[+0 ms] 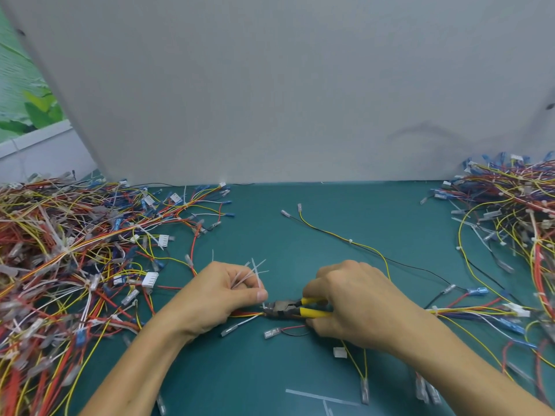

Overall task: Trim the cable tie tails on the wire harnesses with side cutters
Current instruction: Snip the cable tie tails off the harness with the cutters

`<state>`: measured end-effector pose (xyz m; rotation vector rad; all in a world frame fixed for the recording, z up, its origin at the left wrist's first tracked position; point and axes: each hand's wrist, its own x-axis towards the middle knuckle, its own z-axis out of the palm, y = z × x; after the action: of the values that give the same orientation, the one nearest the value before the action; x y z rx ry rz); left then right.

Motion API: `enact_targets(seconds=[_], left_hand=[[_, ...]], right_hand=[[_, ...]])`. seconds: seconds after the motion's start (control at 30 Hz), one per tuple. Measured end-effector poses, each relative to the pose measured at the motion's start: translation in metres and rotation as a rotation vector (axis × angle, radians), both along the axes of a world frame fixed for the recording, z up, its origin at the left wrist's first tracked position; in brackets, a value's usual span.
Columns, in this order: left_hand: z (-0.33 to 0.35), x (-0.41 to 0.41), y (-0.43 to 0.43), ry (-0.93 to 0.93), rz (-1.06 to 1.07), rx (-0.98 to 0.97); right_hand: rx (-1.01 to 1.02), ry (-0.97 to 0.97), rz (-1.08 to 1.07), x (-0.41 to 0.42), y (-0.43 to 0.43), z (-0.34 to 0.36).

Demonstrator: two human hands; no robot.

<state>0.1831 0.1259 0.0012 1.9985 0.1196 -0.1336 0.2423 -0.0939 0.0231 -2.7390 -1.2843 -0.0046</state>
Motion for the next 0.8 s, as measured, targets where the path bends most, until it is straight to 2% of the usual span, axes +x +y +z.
enact_targets(seconds=[0.27,0.43,0.67,0.8], left_hand=[[0.002,0.000,-0.004,0.017,0.044,-0.013],[0.008,0.002,-0.007,0.074,0.169,-0.160],[0.020,0.002,-0.002,-0.202,0.302,-0.591],[0.024,0.002,0.009,-0.283,0.350,-0.702]], right_hand=[[-0.034,-0.069,0.010,-0.001,0.001,-0.006],[-0.027,0.080,0.030,-0.003,0.000,0.000],[-0.100,0.121,-0.012,0.004,-0.010,0.012],[-0.182,0.160,-0.058,0.014,-0.031,0.029]])
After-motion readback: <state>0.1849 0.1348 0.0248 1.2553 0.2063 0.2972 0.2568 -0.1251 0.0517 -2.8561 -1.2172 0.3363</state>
